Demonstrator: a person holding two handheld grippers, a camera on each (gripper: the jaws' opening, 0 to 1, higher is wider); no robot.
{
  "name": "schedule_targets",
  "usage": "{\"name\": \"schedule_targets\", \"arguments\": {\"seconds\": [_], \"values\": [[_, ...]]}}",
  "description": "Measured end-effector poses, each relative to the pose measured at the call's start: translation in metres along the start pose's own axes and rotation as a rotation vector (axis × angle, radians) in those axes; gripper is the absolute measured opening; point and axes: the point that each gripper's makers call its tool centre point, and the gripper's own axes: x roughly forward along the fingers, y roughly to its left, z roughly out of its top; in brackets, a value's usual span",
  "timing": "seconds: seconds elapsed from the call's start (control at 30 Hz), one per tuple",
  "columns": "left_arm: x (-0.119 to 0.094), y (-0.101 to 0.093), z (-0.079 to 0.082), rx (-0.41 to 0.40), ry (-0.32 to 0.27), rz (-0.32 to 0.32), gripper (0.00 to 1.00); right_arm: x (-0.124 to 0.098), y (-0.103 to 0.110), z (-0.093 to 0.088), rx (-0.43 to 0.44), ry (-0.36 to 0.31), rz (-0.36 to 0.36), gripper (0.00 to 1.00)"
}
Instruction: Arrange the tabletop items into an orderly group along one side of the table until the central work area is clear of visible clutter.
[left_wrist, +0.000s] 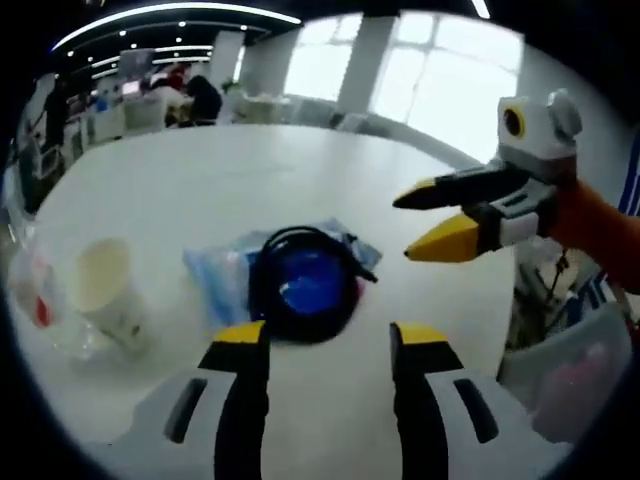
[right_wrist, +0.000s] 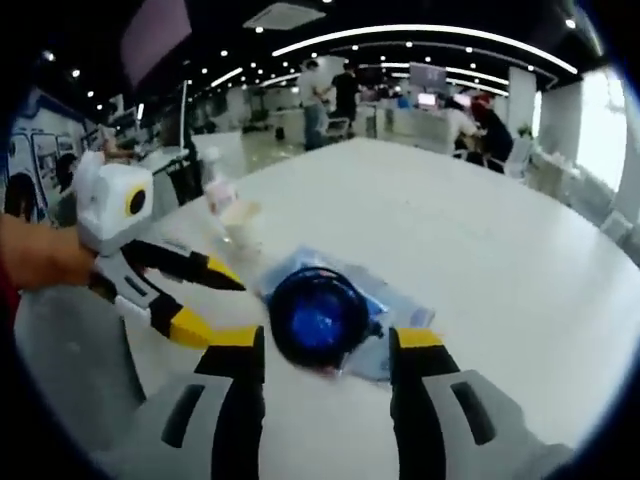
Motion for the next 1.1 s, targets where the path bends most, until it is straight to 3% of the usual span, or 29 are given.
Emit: {"name": "schedule_targets", "arguments": {"seconds": [0.23, 0.3, 0.83, 0.97, 1.1], "values": [[0.015, 0.010, -0.003, -0.022, 0.026, 0.005, 0.38, 0.020, -0.004, 0.004, -0.026, 0.025, 0.011, 0.42], [0.018, 0.017, -0.006, -0.021, 0.040, 0.025, 0.39, 0.025, -0.006, 0.005, -0.036, 0.033, 0.012, 0.41], [0.037, 0.025, -0.007, -0.096, 0.073, 0.010, 0.40, 0.045, -0.016, -0.003, -0.066, 0.096, 0.023, 0.36], [0.038, 0.026, -0.006, -0.124, 0.078, 0.038, 0.39, 0.050, -0.018, -0.002, -0.072, 0.105, 0.024, 0.35], [0.039, 0.032, -0.004, -0.141, 0.072, 0.109, 0.35, 0.059, -0.019, -0.006, -0.100, 0.131, 0.023, 0.35]]}}
